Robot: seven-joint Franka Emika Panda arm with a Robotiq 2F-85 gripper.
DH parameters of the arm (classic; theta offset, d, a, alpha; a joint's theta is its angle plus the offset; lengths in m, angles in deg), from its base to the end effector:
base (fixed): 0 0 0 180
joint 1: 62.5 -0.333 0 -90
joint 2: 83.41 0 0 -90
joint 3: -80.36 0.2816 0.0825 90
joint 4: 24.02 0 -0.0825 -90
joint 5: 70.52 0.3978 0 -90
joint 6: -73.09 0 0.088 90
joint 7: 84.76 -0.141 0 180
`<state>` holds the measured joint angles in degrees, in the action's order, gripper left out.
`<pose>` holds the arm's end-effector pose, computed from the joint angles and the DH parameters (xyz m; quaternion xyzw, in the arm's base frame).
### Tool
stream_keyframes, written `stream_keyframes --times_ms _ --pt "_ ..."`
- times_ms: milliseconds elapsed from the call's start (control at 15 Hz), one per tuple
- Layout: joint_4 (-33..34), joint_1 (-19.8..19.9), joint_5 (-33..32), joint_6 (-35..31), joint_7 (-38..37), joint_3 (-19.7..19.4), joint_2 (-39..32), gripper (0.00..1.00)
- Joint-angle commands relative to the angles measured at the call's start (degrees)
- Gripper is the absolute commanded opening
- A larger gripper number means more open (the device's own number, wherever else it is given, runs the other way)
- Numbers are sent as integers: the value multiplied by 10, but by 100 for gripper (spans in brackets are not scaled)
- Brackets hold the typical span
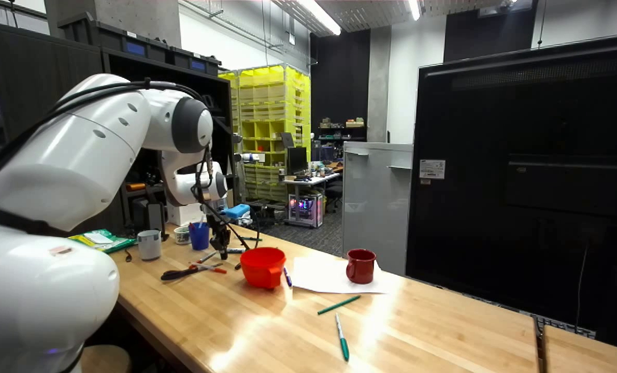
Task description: Move one green marker to the left
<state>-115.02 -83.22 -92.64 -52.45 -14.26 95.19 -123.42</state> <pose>0.5721 0.3652 0.1613 0.5243 0.8481 -0.0502 0.0568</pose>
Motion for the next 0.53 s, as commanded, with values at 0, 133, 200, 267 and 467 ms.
stream_keyframes --times_ms 0,133,200,267,467 --pt "6 -1 -1 10 5 1 -1 0" --pt "11 -2 -1 11 4 0 -4 0" --pt "14 -3 -1 12 4 0 -6 0" --pt "17 -4 -2 13 2 0 -8 0" --pt "31 -8 -3 14 3 0 -16 0"
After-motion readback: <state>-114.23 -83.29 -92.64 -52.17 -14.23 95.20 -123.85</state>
